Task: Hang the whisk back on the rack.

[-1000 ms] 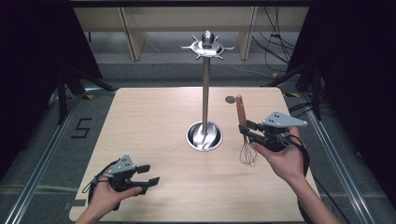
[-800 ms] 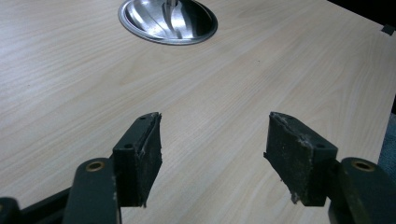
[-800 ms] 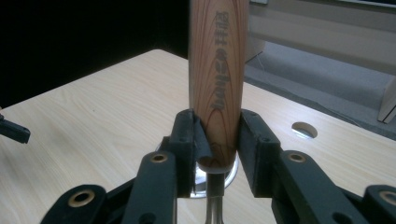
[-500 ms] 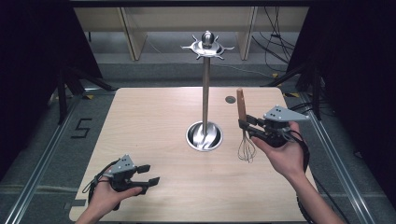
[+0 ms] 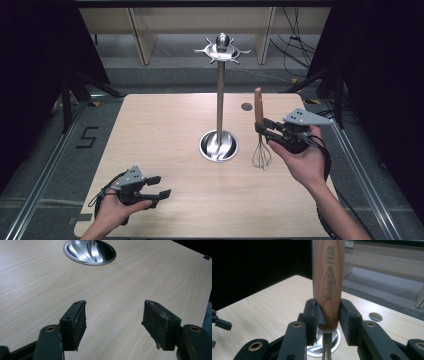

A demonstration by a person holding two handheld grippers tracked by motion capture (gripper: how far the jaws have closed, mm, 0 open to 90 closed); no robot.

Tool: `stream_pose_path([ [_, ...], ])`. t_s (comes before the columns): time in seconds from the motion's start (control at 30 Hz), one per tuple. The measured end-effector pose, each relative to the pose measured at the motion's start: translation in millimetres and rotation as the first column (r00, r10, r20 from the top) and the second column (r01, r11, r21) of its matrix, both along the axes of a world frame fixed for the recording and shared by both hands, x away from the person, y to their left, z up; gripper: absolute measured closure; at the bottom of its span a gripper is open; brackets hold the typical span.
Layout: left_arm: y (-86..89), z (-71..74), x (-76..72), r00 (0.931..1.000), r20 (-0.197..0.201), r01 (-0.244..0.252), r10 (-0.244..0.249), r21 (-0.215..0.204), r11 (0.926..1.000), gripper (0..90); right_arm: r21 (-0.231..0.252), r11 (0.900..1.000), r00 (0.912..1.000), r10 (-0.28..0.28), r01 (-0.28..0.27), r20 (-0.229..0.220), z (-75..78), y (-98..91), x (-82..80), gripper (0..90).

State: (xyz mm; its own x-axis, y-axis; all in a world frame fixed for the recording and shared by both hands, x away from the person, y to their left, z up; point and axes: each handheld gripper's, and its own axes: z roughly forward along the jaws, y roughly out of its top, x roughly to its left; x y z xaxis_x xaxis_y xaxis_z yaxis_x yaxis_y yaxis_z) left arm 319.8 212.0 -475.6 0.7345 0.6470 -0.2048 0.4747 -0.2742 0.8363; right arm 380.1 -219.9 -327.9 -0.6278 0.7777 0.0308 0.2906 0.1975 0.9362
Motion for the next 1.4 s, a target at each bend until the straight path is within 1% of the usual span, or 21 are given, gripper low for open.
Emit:
stream_pose_path([
  [0.1, 0.6, 0.1, 0.7, 0.9999, 0.011, 0.008, -0.008, 0.003, 1.0, 34.3, -0.004, 1.0, 0.9998, 0.003, -0.003, 0.017, 1.2, 0.1, 1.8, 69.3],
  [0.23, 0.7, 0.1, 0.8, 0.9999, 0.011, 0.008, -0.008, 0.002, 1.0, 34.3, -0.001, 1.0, 1.0, -0.005, 0.005, -0.005, 4.8, 1.6, 1.2, 69.3],
  [0.27, 0.6, 0.1, 0.9, 0.9999, 0.011, 0.008, -0.008, 0.0, 1.0, 34.3, 0.0, 1.0, 0.9998, -0.003, 0.003, 0.021, 6.2, 1.7, 2.8, 69.4],
  [0.37, 0.7, 0.1, 0.9, 0.9999, 0.011, 0.007, -0.007, 0.0, 1.0, 34.2, -0.008, 1.0, 0.9997, -0.003, 0.003, 0.024, 8.3, 1.3, 3.8, 69.3],
  [0.4, 1.0, 0.6, 0.7, 0.9999, 0.012, 0.003, -0.003, 0.005, 1.0, 34.2, -0.015, 0.9999, 0.9993, -0.002, 0.003, 0.037, 9.5, 1.3, 4.6, 69.3],
  [0.5, 1.1, 0.8, 0.6, 0.9999, 0.012, 0.002, -0.002, 0.005, 1.0, 34.1, -0.001, 0.9999, 0.9996, -0.013, 0.013, 0.025, 10.5, 3.5, 3.8, 69.3],
  [0.53, 1.2, 0.8, 0.7, 0.9999, 0.012, 0.002, -0.002, 0.006, 1.0, 34.1, -0.02, 0.9997, 0.9991, -0.013, 0.014, 0.04, 12.6, 2.4, 5.0, 69.3],
  [0.57, 1.2, 0.8, 0.7, 0.9999, 0.012, 0.002, -0.002, 0.006, 1.0, 34.1, -0.01, 0.9999, 0.9995, -0.007, 0.008, 0.03, 13.1, 3.1, 5.1, 69.3],
  [0.63, 1.2, 0.9, 0.6, 0.9999, 0.012, 0.001, -0.001, 0.007, 1.0, 34.1, -0.004, 0.9998, 0.9994, -0.017, 0.017, 0.031, 13.2, 3.7, 4.6, 69.3],
  [0.7, 1.8, 1.0, 1.1, 0.9999, 0.012, 0.008, -0.008, 0.009, 0.9999, 34.1, -0.011, 0.9999, 0.9994, -0.002, 0.003, 0.034, 14.9, 2.7, 5.9, 69.3],
  [0.73, 1.8, 1.0, 1.1, 0.9999, 0.013, 0.008, -0.008, 0.009, 0.9999, 34.1, -0.011, 0.9999, 0.9988, -0.006, 0.006, 0.049, 15.1, 2.7, 6.8, 69.3],
  [0.83, 1.9, 1.1, 1.0, 0.9999, 0.013, 0.006, -0.006, 0.008, 0.9999, 34.1, 0.004, 1.0, 0.9995, -0.003, 0.002, 0.031, 15.2, 3.6, 6.1, 69.3],
  [0.9, 2.1, 1.2, 1.2, 0.9999, 0.013, 0.007, -0.007, 0.01, 0.9999, 34.1, 0.015, 0.9998, 0.9997, -0.015, 0.014, 0.019, 15.4, 4.6, 5.5, 69.3],
  [0.93, 2.1, 1.2, 1.2, 0.9999, 0.013, 0.007, -0.008, 0.01, 0.9999, 34.1, 0.005, 0.9999, 0.9997, -0.015, 0.015, 0.019, 16.3, 4.0, 5.6, 69.3],
  [1.03, 2.0, 1.3, 1.1, 0.9999, 0.015, 0.006, -0.006, 0.011, 0.9999, 34.1, 0.009, 0.9999, 0.9995, -0.007, 0.007, 0.03, 16.8, 4.0, 7.0, 69.3],
  [1.07, 2.1, 1.5, 0.9, 0.9999, 0.016, 0.005, -0.005, 0.01, 0.9999, 34.1, 0.022, 0.9997, 0.9997, -0.014, 0.013, 0.022, 17.8, 5.1, 6.6, 69.3],
  [1.2, 2.4, 1.6, 1.0, 0.9998, 0.017, 0.005, -0.005, 0.011, 0.9999, 34.1, 0.02, 0.9998, 0.9999, -0.006, 0.005, 0.016, 19.1, 5.5, 7.7, 69.3],
  [1.23, 2.5, 1.6, 1.0, 0.9999, 0.017, 0.004, -0.005, 0.011, 0.9999, 34.0, 0.013, 0.9999, 0.9992, -0.008, 0.008, 0.038, 19.2, 5.6, 8.8, 69.3],
  [1.27, 2.6, 1.7, 0.8, 0.9999, 0.016, 0.003, -0.003, 0.011, 0.9999, 34.0, 0.026, 0.9996, 0.9996, -0.012, 0.012, 0.024, 19.1, 6.8, 8.0, 69.3],
  [1.37, 2.8, 1.7, 0.8, 0.9998, 0.018, 0.003, -0.003, 0.012, 0.9999, 34.0, 0.029, 0.9996, 1.0, -0.004, 0.004, 0.005, 19.7, 7.5, 8.1, 69.2],
  [1.4, 2.2, 1.7, -0.3, 0.9999, 0.006, -0.014, 0.014, 0.005, 0.9999, 34.0, 0.022, 0.9997, 0.9997, -0.004, 0.003, 0.025, 19.4, 7.2, 9.5, 69.3],
])
